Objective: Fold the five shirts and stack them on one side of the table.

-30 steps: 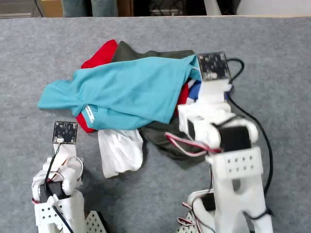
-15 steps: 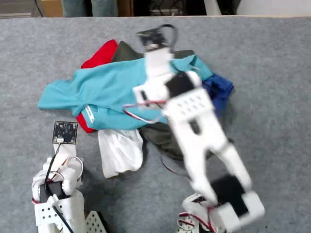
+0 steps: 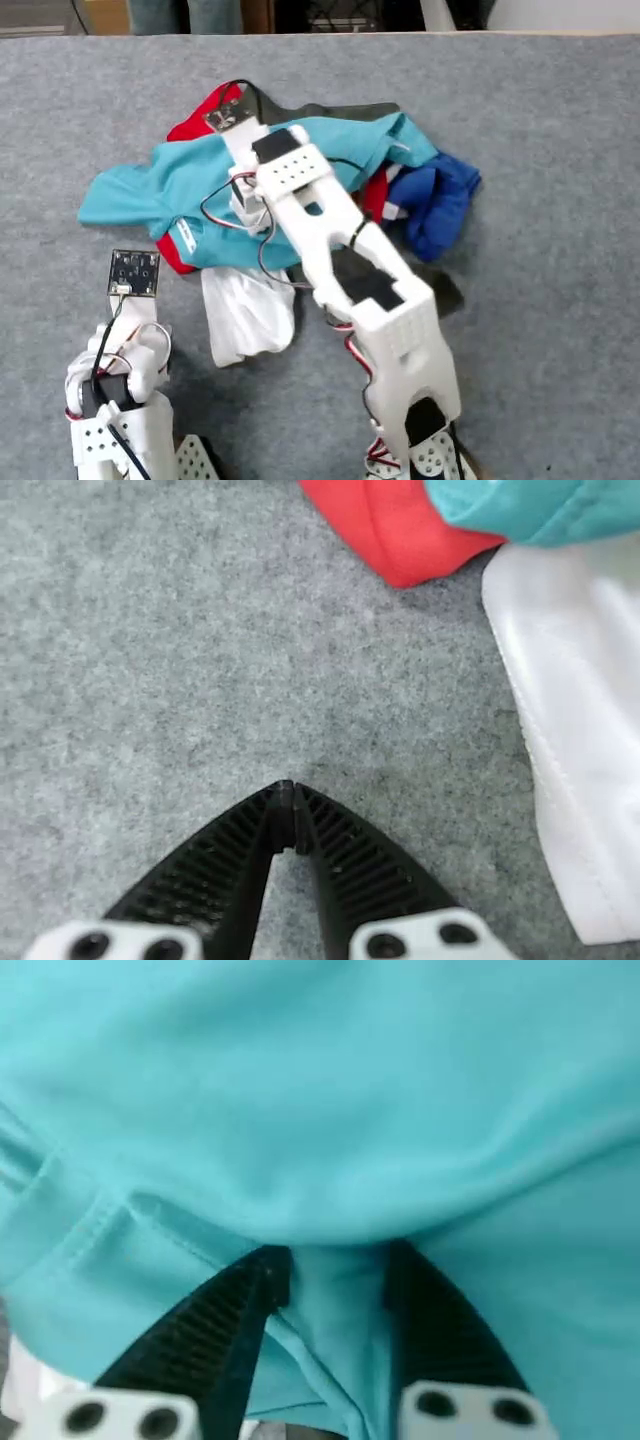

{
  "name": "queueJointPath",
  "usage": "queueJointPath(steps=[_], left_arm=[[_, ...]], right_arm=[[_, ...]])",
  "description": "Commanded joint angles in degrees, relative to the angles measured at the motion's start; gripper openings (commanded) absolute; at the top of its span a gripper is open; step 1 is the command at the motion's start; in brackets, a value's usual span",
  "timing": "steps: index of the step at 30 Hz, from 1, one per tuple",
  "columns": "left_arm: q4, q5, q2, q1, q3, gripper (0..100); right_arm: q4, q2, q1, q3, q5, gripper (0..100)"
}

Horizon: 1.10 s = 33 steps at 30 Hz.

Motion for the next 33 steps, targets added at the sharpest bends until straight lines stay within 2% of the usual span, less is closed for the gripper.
queueJointPath(steps=[1,9,17,22,31,33], left_arm=[[-0.4,0.2,-0.4,0.0,0.2,3],[-0.4,0.2,-0.4,0.0,0.2,3],[-0.4,0.2,-0.4,0.0,0.2,3],[-0.4,0.0,-0.6,0.0,0.2,3],[-0.5,0.0,-0.6,0.1,0.2,3],[0.3,-0.2,-0.6,0.7,0.0,3]], right_arm=[[2.0,-0.7,-0.4,-4.0,0.3,1.1],[13.4,-10.2,1.5,-9.5,0.3,1.3],[17.0,-27.8,11.3,-21.8,0.2,1.3],[17.0,-35.6,23.6,-27.0,0.2,1.3],[17.2,-38.2,57.1,-27.1,0.7,1.3],[17.5,-38.2,63.4,-23.5,4.8,1.4]])
